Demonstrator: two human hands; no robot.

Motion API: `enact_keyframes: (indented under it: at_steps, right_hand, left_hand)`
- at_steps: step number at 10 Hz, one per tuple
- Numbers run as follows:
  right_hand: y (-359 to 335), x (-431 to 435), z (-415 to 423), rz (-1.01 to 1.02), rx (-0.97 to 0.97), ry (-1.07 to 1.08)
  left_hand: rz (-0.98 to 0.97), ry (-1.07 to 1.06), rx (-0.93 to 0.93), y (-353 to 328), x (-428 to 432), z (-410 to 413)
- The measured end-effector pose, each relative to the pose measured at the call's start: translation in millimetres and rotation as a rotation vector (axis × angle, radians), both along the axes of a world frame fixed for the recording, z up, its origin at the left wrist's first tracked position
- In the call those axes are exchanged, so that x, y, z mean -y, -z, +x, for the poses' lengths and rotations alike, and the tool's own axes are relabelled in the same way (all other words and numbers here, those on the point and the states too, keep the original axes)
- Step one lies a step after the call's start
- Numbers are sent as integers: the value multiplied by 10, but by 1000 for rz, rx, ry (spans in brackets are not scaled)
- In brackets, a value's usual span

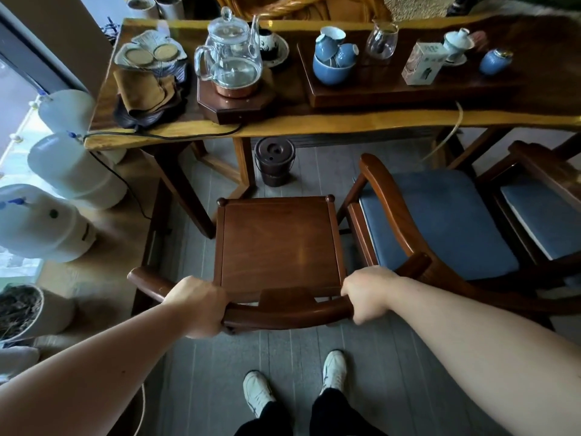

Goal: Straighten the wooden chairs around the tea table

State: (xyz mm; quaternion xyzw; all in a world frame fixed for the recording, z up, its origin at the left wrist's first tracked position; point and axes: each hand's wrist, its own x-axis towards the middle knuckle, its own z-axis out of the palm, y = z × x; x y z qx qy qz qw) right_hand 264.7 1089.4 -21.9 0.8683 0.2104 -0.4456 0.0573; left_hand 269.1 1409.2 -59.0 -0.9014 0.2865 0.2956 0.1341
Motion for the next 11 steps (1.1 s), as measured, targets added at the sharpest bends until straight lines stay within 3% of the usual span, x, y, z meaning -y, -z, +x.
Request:
enact_keyframes:
  at_steps: [9, 10, 11]
  right_hand:
    - [-7, 435, -106, 36, -27, -84]
    - [-56, 478, -105, 50, -8, -79]
    - [-138, 478, -51, 129, 171, -134]
  left_hand:
    - [-47, -162, -39, -159, 481, -353]
    - [-75, -139, -82, -264, 437, -317]
    - [-132, -107, 0, -399, 504, -304]
